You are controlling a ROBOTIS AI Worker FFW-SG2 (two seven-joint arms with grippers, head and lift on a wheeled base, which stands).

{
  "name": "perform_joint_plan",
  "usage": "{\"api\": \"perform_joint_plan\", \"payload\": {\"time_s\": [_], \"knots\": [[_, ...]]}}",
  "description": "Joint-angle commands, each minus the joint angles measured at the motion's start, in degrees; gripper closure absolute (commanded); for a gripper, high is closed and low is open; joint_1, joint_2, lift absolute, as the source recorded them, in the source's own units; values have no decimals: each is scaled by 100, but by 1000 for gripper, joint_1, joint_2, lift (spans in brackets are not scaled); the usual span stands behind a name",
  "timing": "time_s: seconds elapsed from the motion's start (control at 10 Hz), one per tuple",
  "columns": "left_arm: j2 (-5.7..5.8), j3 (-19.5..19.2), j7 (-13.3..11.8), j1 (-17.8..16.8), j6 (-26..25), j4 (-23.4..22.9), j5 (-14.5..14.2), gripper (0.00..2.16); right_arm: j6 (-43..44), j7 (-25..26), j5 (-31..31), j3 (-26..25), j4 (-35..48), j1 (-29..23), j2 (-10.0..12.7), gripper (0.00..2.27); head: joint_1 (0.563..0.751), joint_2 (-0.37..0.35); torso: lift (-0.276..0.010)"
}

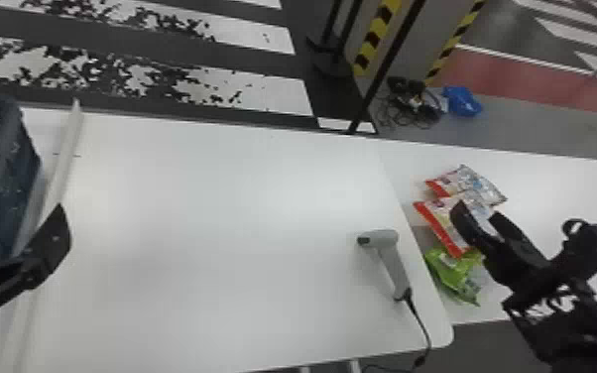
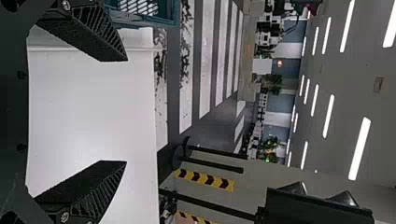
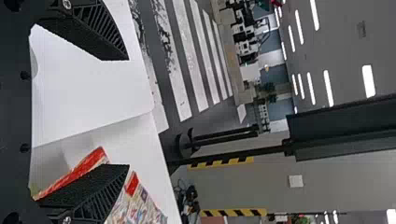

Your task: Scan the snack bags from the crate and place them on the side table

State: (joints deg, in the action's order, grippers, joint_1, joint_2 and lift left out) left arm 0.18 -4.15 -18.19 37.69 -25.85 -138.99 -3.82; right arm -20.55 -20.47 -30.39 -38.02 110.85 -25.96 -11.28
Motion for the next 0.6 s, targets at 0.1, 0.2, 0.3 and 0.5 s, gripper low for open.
{"api": "perform_joint_plan", "payload": {"time_s": [0.1, 0.2, 0.3, 0.5], "knots": [[-32, 63, 87, 37, 567, 188, 48, 87, 793, 17, 349, 910, 561, -330, 398, 66, 695, -350, -94], [-32, 89, 175, 72, 866, 284, 92, 87, 1127, 114, 586, 1332, 605, -427, 504, 70, 695, -350, -94], [-32, 98, 184, 81, 1253, 416, 92, 87, 1566, 281, 903, 1763, 614, -550, 574, 70, 695, -317, -94], [-32, 107, 219, 107, 1499, 557, 92, 87, 1970, 369, 1149, 2238, 614, -708, 802, 70, 695, -246, -94]]}}
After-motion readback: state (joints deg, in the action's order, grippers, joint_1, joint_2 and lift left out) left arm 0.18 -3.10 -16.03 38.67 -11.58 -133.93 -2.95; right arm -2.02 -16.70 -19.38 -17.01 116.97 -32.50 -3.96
